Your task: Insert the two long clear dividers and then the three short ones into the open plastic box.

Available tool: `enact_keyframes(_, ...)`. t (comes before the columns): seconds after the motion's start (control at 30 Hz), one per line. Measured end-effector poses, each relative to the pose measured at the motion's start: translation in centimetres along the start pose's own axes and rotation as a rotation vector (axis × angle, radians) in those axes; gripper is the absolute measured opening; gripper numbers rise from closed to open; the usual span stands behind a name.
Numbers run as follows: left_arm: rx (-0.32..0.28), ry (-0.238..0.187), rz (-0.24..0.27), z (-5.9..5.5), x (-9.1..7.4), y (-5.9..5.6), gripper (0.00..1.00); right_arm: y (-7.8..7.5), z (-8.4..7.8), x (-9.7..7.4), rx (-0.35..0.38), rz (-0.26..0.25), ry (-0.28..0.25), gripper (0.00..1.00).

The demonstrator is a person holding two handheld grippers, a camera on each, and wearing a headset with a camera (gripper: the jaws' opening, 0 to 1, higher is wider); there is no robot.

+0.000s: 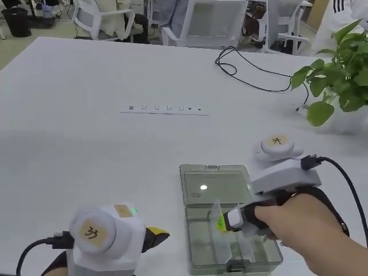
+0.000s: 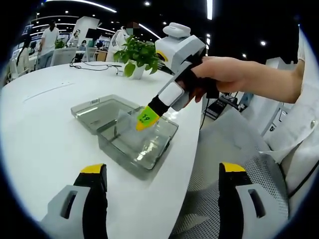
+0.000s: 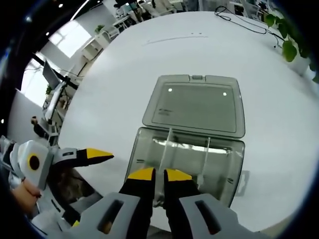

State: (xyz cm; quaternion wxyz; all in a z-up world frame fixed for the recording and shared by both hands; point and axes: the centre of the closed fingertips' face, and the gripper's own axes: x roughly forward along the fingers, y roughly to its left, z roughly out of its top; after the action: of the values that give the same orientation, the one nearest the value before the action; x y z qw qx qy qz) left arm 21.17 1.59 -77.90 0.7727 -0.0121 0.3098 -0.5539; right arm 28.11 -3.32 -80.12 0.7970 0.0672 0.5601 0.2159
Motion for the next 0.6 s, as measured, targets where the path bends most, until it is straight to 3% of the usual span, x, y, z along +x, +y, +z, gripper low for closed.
enact_keyframes(0.17, -0.001, -0.001, 0.002, 0.0, -0.1, 0.0, 0.95, -0.1, -0.3, 1.0, -0.031, 0.008, 0.004, 0.09)
enact_keyframes(0.6, 0.003, 0.003, 0.009, -0.1, -0.3, 0.3, 0.98, -0.4, -0.7, 1.7, -0.026, 0.042, 0.013, 0.1)
